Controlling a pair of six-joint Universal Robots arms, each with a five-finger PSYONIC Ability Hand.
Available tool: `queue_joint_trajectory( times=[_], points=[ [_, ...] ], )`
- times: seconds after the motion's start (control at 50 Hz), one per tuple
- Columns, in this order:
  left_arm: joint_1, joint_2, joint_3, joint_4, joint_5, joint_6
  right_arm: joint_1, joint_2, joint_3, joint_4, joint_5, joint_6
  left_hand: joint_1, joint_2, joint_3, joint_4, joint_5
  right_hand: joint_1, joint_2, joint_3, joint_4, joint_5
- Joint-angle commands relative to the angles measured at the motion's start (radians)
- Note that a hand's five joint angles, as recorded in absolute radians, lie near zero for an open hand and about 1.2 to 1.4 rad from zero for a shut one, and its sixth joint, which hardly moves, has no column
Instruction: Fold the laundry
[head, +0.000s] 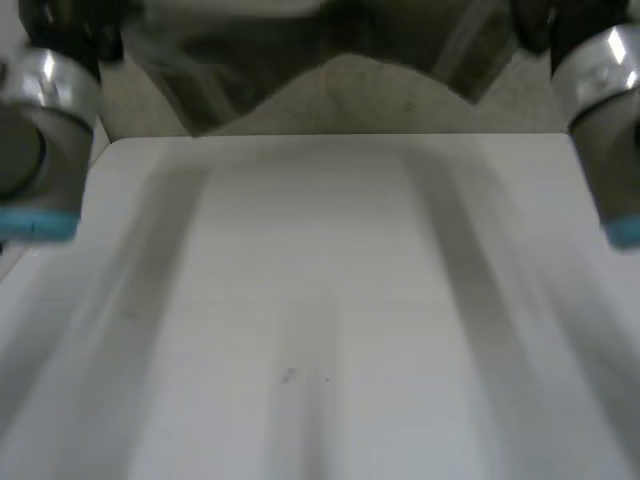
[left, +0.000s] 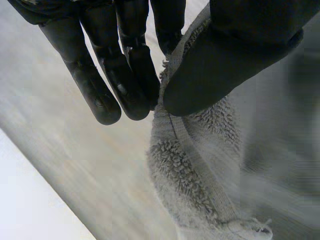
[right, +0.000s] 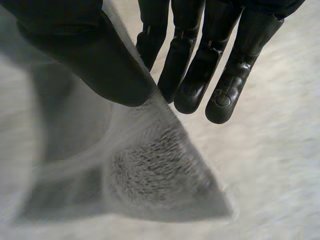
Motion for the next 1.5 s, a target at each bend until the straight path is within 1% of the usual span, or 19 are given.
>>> queue_joint_trajectory(
  times=[0.02,0.1,0.18,0.3,0.52,0.54,0.56,0.58,0.62,0.74,1.06,1.1,1.12,1.14,1.16,1.22,1.26,1.4,1.5],
  points=[
    [0.023,0.017,-0.394,0.011,0.073,0.000,-0.015,-0.013,0.354,0.104,-0.005,0.003,0.193,0.180,0.180,0.179,0.182,0.421,0.216,0.212,0.203,0.220],
    [0.029,-0.006,-0.575,0.077,0.170,0.014,-0.015,0.006,0.474,0.138,-0.011,0.003,0.193,0.180,0.180,0.179,0.182,0.421,0.216,0.212,0.203,0.220],
    [0.029,-0.047,-0.643,0.103,0.190,0.040,-0.015,0.098,0.569,0.142,-0.014,0.008,0.193,0.180,0.180,0.179,0.182,0.421,0.216,0.212,0.203,0.220],
    [0.036,-0.087,-0.697,0.103,0.190,0.135,-0.024,0.116,0.589,0.148,-0.016,0.051,0.193,0.180,0.180,0.179,0.182,0.421,0.216,0.212,0.203,0.220],
    [0.114,-0.071,-0.746,0.095,0.194,0.172,-0.116,0.106,0.582,0.244,-0.175,0.207,0.193,0.180,0.180,0.179,0.182,0.421,0.216,0.212,0.203,0.220],
    [0.114,-0.071,-0.746,0.095,0.194,0.172,-0.136,0.106,0.577,0.263,-0.190,0.233,0.193,0.180,0.180,0.179,0.182,0.370,0.164,0.160,0.151,0.168],
    [0.115,-0.064,-0.750,0.097,0.194,0.170,-0.153,0.109,0.574,0.276,-0.198,0.262,0.193,0.180,0.180,0.179,0.182,0.114,-0.092,-0.096,-0.105,-0.088],
    [0.117,-0.060,-0.756,0.097,0.194,0.167,-0.153,0.109,0.574,0.276,-0.198,0.263,0.193,0.180,0.180,0.179,0.182,0.111,-0.094,-0.099,-0.107,-0.090],
    [0.117,-0.060,-0.761,0.097,0.194,0.166,-0.187,0.113,0.565,0.282,-0.200,0.327,0.193,0.180,0.180,0.179,0.182,-0.091,-0.296,-0.300,-0.309,-0.292],
    [0.115,-0.057,-0.781,0.097,0.196,0.165,-0.250,0.115,0.560,0.290,-0.203,0.375,0.193,0.180,0.180,0.179,0.182,-0.212,-0.417,-0.421,-0.430,-0.413],
    [0.115,-0.052,-0.778,0.100,0.197,0.161,-0.320,0.126,0.596,0.339,-0.235,0.371,0.193,0.180,0.180,0.179,0.182,-0.171,-0.377,-0.381,-0.390,-0.372],
    [0.115,-0.052,-0.776,0.100,0.197,0.161,-0.328,0.127,0.597,0.337,-0.246,0.370,0.193,0.180,0.180,0.179,0.182,-0.065,-0.271,-0.275,-0.284,-0.267],
    [0.115,-0.054,-0.775,0.100,0.197,0.161,-0.332,0.135,0.596,0.331,-0.262,0.371,0.193,0.180,0.180,0.179,0.182,0.153,-0.053,-0.057,-0.066,-0.049],
    [0.115,-0.054,-0.773,0.105,0.197,0.161,-0.333,0.135,0.596,0.331,-0.262,0.371,0.193,0.180,0.180,0.179,0.182,0.155,-0.050,-0.055,-0.063,-0.046],
    [0.115,-0.054,-0.773,0.105,0.197,0.161,-0.339,0.141,0.593,0.329,-0.284,0.370,0.193,0.180,0.180,0.179,0.182,0.419,0.213,0.209,0.200,0.217],
    [0.115,-0.055,-0.772,0.108,0.197,0.161,-0.354,0.142,0.588,0.329,-0.324,0.367,0.012,-0.002,-0.001,-0.003,0.000,0.421,0.216,0.212,0.203,0.220],
    [0.117,-0.063,-0.767,0.109,0.194,0.161,-0.362,0.136,0.586,0.329,-0.321,0.364,-0.357,-0.370,-0.370,-0.371,-0.369,0.421,0.216,0.212,0.203,0.220],
    [0.121,-0.072,-0.753,0.109,0.184,0.164,-0.409,0.106,0.591,0.279,-0.313,0.348,-0.414,-0.427,-0.427,-0.428,-0.426,0.421,0.216,0.212,0.203,0.220],
    [0.143,-0.072,-0.753,0.100,0.182,0.169,-0.429,0.081,0.599,0.273,-0.305,0.330,-0.708,-0.721,-0.721,-0.722,-0.719,0.421,0.216,0.212,0.203,0.220]
  ],
)
